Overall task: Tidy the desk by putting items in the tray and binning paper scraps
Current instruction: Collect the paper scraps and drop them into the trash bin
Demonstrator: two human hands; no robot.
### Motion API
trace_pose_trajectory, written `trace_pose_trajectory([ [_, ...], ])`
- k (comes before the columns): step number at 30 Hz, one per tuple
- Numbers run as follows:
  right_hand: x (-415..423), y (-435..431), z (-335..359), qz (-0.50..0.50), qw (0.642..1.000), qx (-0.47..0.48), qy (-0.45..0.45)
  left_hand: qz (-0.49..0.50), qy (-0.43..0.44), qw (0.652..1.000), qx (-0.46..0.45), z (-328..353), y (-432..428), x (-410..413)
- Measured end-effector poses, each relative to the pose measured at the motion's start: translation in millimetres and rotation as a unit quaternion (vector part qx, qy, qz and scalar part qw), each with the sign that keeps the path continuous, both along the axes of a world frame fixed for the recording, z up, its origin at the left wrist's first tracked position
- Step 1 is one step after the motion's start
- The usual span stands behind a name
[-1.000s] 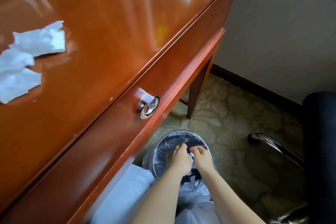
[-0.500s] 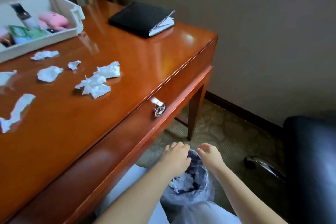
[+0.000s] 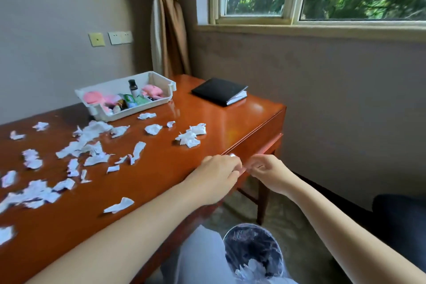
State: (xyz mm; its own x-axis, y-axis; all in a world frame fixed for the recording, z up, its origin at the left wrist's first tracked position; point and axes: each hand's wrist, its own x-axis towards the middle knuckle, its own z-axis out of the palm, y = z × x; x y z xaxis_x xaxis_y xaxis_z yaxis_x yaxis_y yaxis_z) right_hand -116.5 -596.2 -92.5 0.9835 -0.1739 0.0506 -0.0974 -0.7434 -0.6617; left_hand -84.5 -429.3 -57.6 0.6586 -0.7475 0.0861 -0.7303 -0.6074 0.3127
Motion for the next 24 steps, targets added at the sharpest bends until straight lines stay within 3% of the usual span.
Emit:
trace_pose_trajectory([
  [5,3.8,56.0,37.2,0.073,0.995,-0.025,-0.061,0.060,-0.041,0.997,-0.024,25.8,70.6,1.4],
  [8,11.1,84.1,39.7,0.102,0.989,-0.064,-0.082,0.120,-0.056,0.991,0.014,20.1,116.0,2.1],
  [14,37.7,124.2,22.4,0.097,0.959,-0.252,-0.088,0.227,-0.085,0.967,0.076,-13.9,165.8,6.4],
  [20,73.4,134.9,13.3,0.052,0.962,-0.256,-0.075,0.320,-0.068,0.944,0.041,-21.5,167.9,34.7],
  [24,97.8,132.7,12.1,0.020,0.969,-0.240,-0.051,0.414,-0.097,0.902,0.072,-21.2,167.6,62.0],
])
